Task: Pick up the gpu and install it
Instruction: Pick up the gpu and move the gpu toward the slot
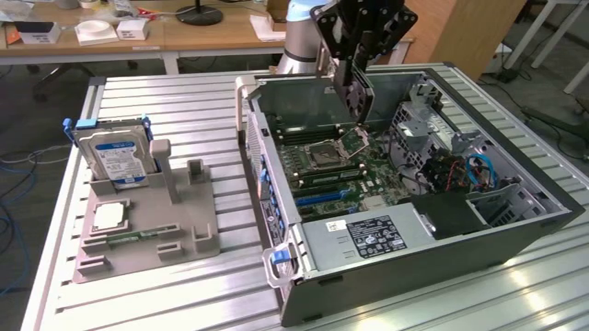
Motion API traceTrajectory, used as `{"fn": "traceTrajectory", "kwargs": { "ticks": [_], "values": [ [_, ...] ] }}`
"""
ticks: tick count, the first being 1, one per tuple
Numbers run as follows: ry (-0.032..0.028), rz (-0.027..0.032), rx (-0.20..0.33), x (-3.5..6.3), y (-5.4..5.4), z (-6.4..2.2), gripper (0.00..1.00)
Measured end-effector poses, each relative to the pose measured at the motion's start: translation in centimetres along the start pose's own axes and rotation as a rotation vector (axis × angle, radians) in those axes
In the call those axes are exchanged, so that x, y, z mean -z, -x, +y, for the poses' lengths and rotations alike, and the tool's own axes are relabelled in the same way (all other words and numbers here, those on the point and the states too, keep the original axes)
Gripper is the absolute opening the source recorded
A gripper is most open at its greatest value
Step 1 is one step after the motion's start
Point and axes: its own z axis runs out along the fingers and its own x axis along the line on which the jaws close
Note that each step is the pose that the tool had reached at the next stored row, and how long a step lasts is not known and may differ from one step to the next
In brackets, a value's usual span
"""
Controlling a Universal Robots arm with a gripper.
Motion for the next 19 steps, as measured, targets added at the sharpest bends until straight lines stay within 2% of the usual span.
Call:
{"fn": "traceTrajectory", "kwargs": {
  "ticks": [5, 19],
  "values": [
    [0.0, 0.0, -0.002, -0.08, 1.2, 0.0, 0.26],
    [-0.0001, -0.0001, -0.008, -0.23, 3.0, -0.02, 0.26]
  ]
}}
